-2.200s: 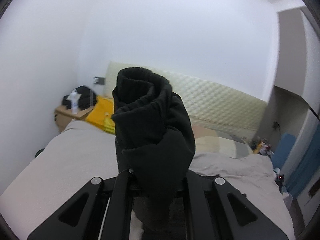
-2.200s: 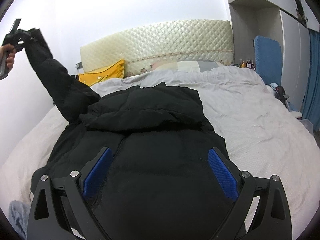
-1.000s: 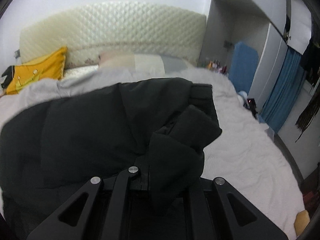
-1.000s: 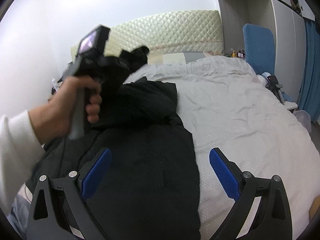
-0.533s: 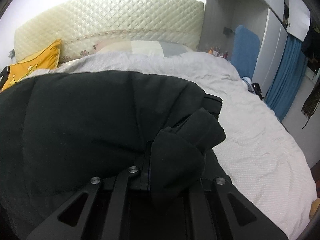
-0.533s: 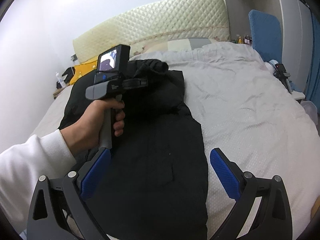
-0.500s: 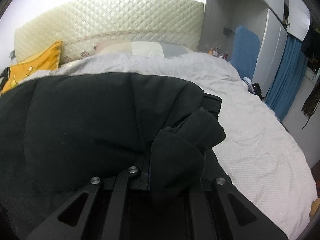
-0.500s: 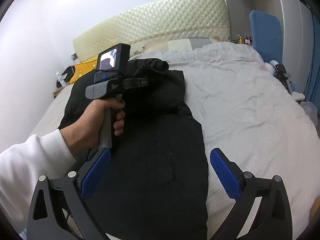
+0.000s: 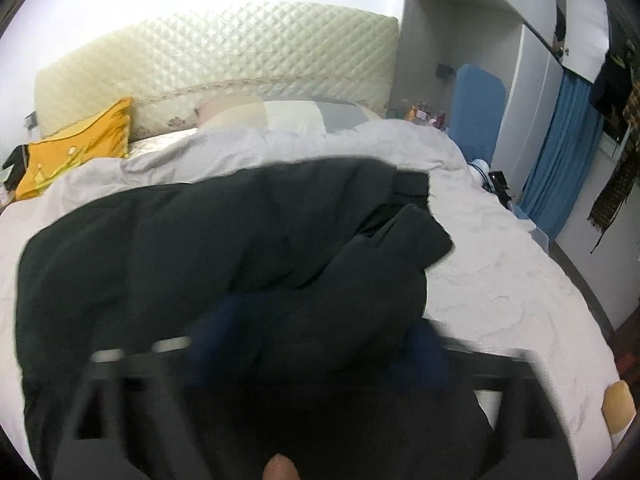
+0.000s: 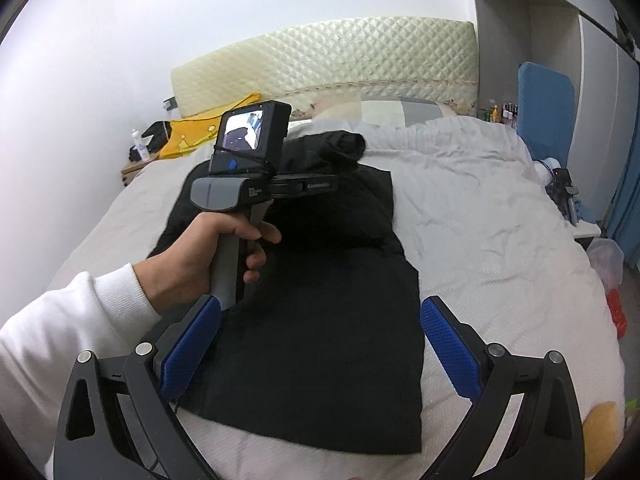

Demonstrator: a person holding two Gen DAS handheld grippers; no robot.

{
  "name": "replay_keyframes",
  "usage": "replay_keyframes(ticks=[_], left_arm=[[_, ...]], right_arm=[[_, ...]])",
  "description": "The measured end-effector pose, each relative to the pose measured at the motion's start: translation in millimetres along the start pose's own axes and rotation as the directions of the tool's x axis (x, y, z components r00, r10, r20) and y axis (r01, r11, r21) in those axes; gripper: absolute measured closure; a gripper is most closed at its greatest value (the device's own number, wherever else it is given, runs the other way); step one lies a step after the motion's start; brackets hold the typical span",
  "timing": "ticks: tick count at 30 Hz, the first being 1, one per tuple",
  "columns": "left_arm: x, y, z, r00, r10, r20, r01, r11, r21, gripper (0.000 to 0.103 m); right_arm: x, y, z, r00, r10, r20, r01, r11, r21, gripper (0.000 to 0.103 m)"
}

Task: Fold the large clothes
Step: 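Lay the sleeve onto the jacket body and open the left gripper, then move both grippers down to the jacket hem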

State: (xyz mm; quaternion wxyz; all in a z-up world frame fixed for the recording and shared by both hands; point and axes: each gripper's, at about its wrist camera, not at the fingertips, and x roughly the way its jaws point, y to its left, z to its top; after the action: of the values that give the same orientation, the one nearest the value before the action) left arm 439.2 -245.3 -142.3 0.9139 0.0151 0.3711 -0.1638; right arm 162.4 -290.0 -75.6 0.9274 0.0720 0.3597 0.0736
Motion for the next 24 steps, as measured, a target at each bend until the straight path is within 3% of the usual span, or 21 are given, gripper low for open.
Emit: replay_keyframes(ticks=[8, 13, 19, 24], left_arm=[[-66.2, 59.5, 9.3, 0.999, 0.02, 0.042, -0.017, 0.997, -0.081, 0.0], [-93.6, 111.4, 9.1, 0.995, 0.078, 0.056, -0.07, 0.989, -0.129, 0.0], [-103.0, 161.3, 2.7, 0.994, 0.092, 0.055, -0.08, 0.978, -0.195, 0.0], [-93.5, 189.8, -2.7, 0.995, 0.094, 0.041, -0.083, 0.973, -0.215, 0.0]], right_arm=[[-22.0, 44.6, 9.8, 1.0, 0.031, -0.001, -0.031, 0.998, -0.058, 0.002], [-13.6, 66.9, 16.3, 0.998, 0.058, -0.013, -0.059, 0.995, -0.076, 0.001], [2.5, 96.3, 18.1, 0.992, 0.122, -0.037, -0.125, 0.987, -0.098, 0.001], [46.7, 114.0, 37.9, 0.995, 0.091, -0.029, -0.094, 0.987, -0.132, 0.001]])
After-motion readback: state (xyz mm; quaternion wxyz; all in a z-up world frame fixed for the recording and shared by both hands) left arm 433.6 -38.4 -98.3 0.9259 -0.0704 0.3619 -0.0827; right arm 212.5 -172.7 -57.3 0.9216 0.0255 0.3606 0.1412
